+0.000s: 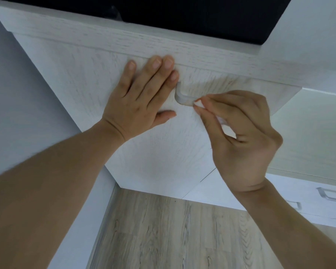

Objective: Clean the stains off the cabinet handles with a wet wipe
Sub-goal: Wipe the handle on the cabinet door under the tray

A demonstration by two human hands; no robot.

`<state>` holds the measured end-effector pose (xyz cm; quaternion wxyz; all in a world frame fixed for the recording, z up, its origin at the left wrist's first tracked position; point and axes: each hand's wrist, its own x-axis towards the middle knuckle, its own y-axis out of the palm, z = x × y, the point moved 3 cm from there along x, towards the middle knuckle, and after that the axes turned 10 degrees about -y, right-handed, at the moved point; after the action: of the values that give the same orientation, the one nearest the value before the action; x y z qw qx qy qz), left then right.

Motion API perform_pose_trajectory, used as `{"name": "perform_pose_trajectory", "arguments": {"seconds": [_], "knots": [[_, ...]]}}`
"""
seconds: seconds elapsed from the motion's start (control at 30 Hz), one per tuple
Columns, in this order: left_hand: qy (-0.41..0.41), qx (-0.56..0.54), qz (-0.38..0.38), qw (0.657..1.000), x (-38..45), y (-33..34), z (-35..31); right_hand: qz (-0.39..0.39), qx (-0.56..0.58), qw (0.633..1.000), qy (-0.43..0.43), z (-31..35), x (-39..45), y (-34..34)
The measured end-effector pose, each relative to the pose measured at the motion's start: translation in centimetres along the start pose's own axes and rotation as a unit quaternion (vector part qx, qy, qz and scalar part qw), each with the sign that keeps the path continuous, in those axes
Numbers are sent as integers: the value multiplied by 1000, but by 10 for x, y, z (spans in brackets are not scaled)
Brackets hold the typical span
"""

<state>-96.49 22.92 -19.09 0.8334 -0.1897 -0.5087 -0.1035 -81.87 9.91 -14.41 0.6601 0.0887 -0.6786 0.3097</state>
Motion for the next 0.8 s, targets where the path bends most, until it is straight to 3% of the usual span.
{"name": "perform_pose_trajectory", "arguments": {"seconds": [0.27, 0.8], "knots": [[61, -2, 14, 998, -5, -5, 16, 19, -20, 999, -17, -2, -4, -10], [46, -1, -5, 999, -7, 1, 12, 40, -11, 998, -50, 6, 5, 11]]}}
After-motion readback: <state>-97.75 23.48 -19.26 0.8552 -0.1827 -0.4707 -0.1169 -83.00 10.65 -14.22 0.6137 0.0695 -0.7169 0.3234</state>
